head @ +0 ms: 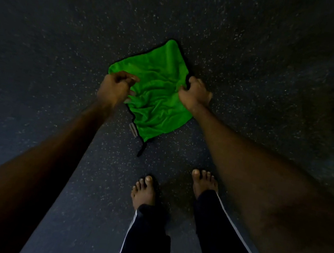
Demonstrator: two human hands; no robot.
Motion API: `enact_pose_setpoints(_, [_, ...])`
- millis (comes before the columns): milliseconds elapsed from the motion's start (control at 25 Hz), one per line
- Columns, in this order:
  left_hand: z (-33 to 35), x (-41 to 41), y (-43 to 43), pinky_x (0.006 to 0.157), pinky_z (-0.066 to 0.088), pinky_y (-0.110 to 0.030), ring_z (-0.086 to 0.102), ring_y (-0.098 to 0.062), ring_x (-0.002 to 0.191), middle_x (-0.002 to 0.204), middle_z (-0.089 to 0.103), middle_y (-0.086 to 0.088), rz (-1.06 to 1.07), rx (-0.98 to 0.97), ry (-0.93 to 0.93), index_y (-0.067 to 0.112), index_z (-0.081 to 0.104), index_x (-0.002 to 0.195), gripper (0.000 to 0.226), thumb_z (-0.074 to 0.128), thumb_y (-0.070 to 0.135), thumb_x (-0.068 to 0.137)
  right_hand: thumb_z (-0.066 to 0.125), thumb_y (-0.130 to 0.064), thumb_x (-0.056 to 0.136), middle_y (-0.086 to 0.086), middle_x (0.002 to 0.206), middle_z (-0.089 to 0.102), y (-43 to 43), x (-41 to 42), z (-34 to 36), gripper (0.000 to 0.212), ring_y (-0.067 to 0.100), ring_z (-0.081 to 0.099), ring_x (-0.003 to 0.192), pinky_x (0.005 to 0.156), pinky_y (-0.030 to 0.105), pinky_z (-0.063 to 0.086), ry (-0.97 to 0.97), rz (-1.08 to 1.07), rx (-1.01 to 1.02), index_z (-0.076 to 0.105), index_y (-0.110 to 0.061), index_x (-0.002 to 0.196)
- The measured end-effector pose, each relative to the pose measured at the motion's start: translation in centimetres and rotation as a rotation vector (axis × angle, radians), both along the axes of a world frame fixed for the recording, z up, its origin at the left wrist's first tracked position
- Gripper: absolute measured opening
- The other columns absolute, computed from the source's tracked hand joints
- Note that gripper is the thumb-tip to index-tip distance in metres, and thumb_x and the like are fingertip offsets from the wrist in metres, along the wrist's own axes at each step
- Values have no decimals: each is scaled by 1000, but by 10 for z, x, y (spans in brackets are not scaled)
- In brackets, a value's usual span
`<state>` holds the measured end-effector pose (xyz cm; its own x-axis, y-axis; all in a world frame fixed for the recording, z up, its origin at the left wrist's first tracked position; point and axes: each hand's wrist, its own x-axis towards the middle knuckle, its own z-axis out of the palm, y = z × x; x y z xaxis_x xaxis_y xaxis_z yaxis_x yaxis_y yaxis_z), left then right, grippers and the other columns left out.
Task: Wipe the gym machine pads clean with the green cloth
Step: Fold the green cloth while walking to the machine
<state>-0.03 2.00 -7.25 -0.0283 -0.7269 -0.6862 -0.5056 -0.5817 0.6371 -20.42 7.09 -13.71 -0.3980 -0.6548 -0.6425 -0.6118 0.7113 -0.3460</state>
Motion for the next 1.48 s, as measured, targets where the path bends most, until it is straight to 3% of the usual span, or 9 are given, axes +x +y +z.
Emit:
enact_pose_setpoints(200, [82, -4, -19, 54, 49, -19, 59, -10, 68, 93, 66, -4, 74, -77, 19, 10, 67, 114, 23, 49, 12, 101, 60, -29, 97, 16, 145, 53, -18, -3, 105, 53, 33, 47, 135, 109, 36, 38, -281, -177, -29, 48, -10, 145])
enact_pose_setpoints(360, [209, -6, -47, 49, 49, -14, 58, -10, 67, 86, 63, 5, 126, -144, 50, 14, 65, 115, 21, 50, 11, 101, 59, -19, 95, 18, 117, 67, -43, -7, 232, 24, 31, 61, 112, 86, 33, 44, -275, -230, -102, 64, -6, 114])
enact_pose_setpoints(520, [375, -8, -76, 46, 47, -15, 58, -12, 67, 88, 64, 3, 187, -237, 80, 5, 67, 116, 24, 50, 9, 101, 47, -20, 99, 4, 83, 56, -80, -22, 395, 18, 24, 55, 86, 73, 32, 37, -275, -172, -166, 52, -22, 117])
enact_pose_setpoints(720, [583, -29, -88, 50, 45, -16, 63, -15, 72, 102, 66, -2, 206, -359, 166, 7, 68, 111, 22, 49, 12, 101, 43, 7, 91, 17, 118, 63, -127, -50, 610, 35, 26, 55, 106, 88, 27, 42, -374, -262, -471, 61, 1, 120])
enact_pose_setpoints(920, [747, -44, -85, 54, 47, -21, 60, -16, 70, 103, 66, -5, 233, -470, 247, 11, 68, 107, 18, 51, 14, 101, 39, -5, 74, 1, 90, 61, -142, -61, 814, 45, 11, 51, 74, 61, 18, 38, -492, -316, -728, 69, -3, 107])
enact_pose_setpoints(1040, [817, -44, -87, 59, 46, -27, 59, -17, 70, 102, 65, -6, 251, -546, 250, 9, 68, 107, 19, 50, 13, 101, 41, 5, 83, 3, 97, 62, -156, -56, 911, 39, 17, 54, 89, 64, 19, 41, -500, -255, -828, 70, -3, 107])
enact_pose_setpoints(1200, [880, -35, -82, 63, 49, -30, 59, -19, 76, 95, 64, -5, 268, -625, 224, 6, 68, 110, 22, 49, 15, 102, 49, -4, 80, -3, 86, 64, -172, -48, 1016, 26, 17, 58, 88, 76, 28, 44, -442, -112, -980, 62, -26, 75])
enact_pose_setpoints(1360, [900, -42, -80, 55, 36, -28, 48, -18, 62, 78, 52, -5, 271, -408, 221, 10, 62, 89, 20, 48, 19, 100, 48, 1, 85, -5, 79, 60, -155, -44, 1080, 29, 4, 48, 66, 59, 21, 38, -422, -81, -1060, 61, -24, 80])
enact_pose_setpoints(1480, [917, -61, -72, 62, 35, -30, 54, -27, 73, 89, 52, -14, 174, -63, 193, 6, 52, 88, 41, 42, 44, 101, 44, 9, 88, -5, 71, 52, -142, -45, 1108, 28, 0, 46, 58, 49, 11, 33, -453, -80, -1108, 60, -14, 90])
